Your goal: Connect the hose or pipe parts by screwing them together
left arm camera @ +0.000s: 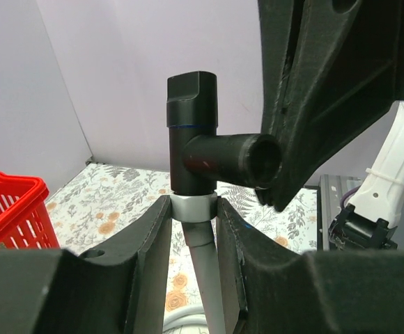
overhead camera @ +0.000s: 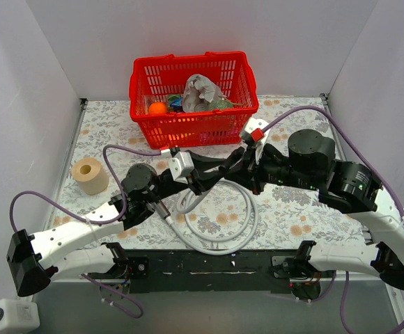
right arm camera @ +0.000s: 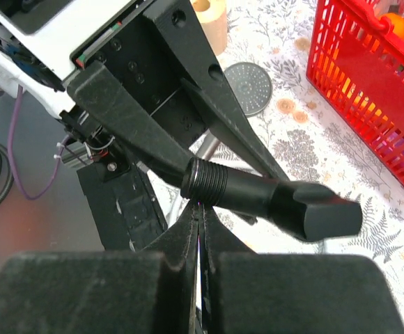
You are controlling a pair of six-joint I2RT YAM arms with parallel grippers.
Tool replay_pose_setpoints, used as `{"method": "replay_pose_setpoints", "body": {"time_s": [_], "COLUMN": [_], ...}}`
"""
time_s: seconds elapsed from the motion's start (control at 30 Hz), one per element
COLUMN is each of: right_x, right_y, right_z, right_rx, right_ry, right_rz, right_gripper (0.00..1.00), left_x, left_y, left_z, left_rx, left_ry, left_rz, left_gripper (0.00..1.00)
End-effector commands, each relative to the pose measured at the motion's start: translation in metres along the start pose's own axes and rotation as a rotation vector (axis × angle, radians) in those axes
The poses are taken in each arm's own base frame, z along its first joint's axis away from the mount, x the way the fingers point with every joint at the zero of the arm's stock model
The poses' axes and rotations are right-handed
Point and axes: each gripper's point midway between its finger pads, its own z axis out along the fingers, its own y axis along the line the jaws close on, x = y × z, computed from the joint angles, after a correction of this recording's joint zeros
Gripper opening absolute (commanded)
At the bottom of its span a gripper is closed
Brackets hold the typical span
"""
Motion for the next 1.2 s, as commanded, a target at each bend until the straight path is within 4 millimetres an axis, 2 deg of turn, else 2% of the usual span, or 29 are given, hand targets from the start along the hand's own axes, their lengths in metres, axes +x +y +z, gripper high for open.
{"method": "replay_pose_setpoints", "body": {"time_s": [0.0, 0.13, 0.33, 0.53, 0.6, 0.7, 0.73, 0.77, 0.8, 0.83, 0.87, 0.9, 0.97, 1.0, 1.03, 1.07, 1.1, 1.13, 1.17], "right_x": [-0.028, -0.038, -0.054, -0.066, -0.070, -0.090, -0.094, -0.103, -0.107, -0.108, -0.105, -0.100, -0.089, -0.072, -0.069, -0.059, -0.042, -0.035, -0.027], "right_y": [-0.004, -0.018, -0.038, -0.047, -0.051, -0.064, -0.070, -0.076, -0.079, -0.085, -0.088, -0.092, -0.103, -0.107, -0.111, -0.113, -0.115, -0.114, -0.114], "right_z": [0.013, 0.018, 0.023, 0.026, 0.023, 0.008, 0.005, -0.005, -0.008, -0.014, -0.014, -0.015, -0.026, -0.019, -0.032, -0.031, -0.026, -0.033, -0.032], "right_rx": [0.019, 0.098, 0.214, 0.269, 0.293, 0.383, 0.418, 0.463, 0.482, 0.524, 0.540, 0.566, 0.641, 0.657, 0.697, 0.706, 0.711, 0.714, 0.716], "right_ry": [-0.122, -0.141, -0.158, -0.151, -0.157, -0.211, -0.220, -0.247, -0.262, -0.272, -0.265, -0.252, -0.245, -0.205, -0.227, -0.221, -0.188, -0.196, -0.195], "right_rz": [-0.011, -0.015, -0.008, -0.014, -0.016, -0.025, -0.026, -0.026, -0.031, -0.026, -0.027, -0.026, -0.004, -0.008, 0.012, 0.035, 0.039, 0.054, 0.083], "right_gripper": [0.01, 0.01, 0.01, 0.01, 0.01, 0.01, 0.02, 0.05, 0.15, 0.17, 0.18, 0.19, 0.28, 0.31, 0.32, 0.34, 0.37, 0.38, 0.39], "left_x": [-0.051, -0.052, -0.042, -0.041, -0.040, -0.026, -0.019, -0.001, 0.010, 0.019, 0.044, 0.055, 0.080, 0.107, 0.114, 0.123, 0.149, 0.150, 0.159], "left_y": [-0.006, -0.016, -0.031, -0.041, -0.040, -0.033, -0.030, -0.028, -0.022, -0.016, -0.013, -0.009, 0.003, 0.008, 0.010, 0.010, 0.010, 0.012, 0.014], "left_z": [0.005, 0.002, -0.003, -0.008, -0.009, -0.010, -0.010, -0.012, -0.014, -0.016, -0.020, -0.023, -0.027, -0.034, -0.036, -0.038, -0.044, -0.042, -0.042], "left_rx": [0.034, 0.089, 0.166, 0.215, 0.207, 0.166, 0.150, 0.141, 0.119, 0.101, 0.095, 0.083, 0.062, 0.054, 0.067, 0.072, 0.083, 0.076, 0.082], "left_ry": [-0.135, -0.130, -0.095, -0.089, -0.081, -0.052, -0.039, 0.000, 0.020, 0.034, 0.084, 0.108, 0.158, 0.213, 0.207, 0.219, 0.266, 0.249, 0.267], "left_rz": [0.013, -0.001, -0.008, -0.019, -0.030, -0.022, -0.013, -0.004, 0.036, 0.055, 0.065, 0.089, 0.167, 0.174, 0.228, 0.246, 0.248, 0.266, 0.279], "left_gripper": [0.00, 0.00, 0.00, 0.00, 0.00, 0.00, 0.00, 0.00, 0.00, 0.00, 0.00, 0.00, 0.00, 0.00, 0.00, 0.00, 0.00, 0.00, 0.00]}}
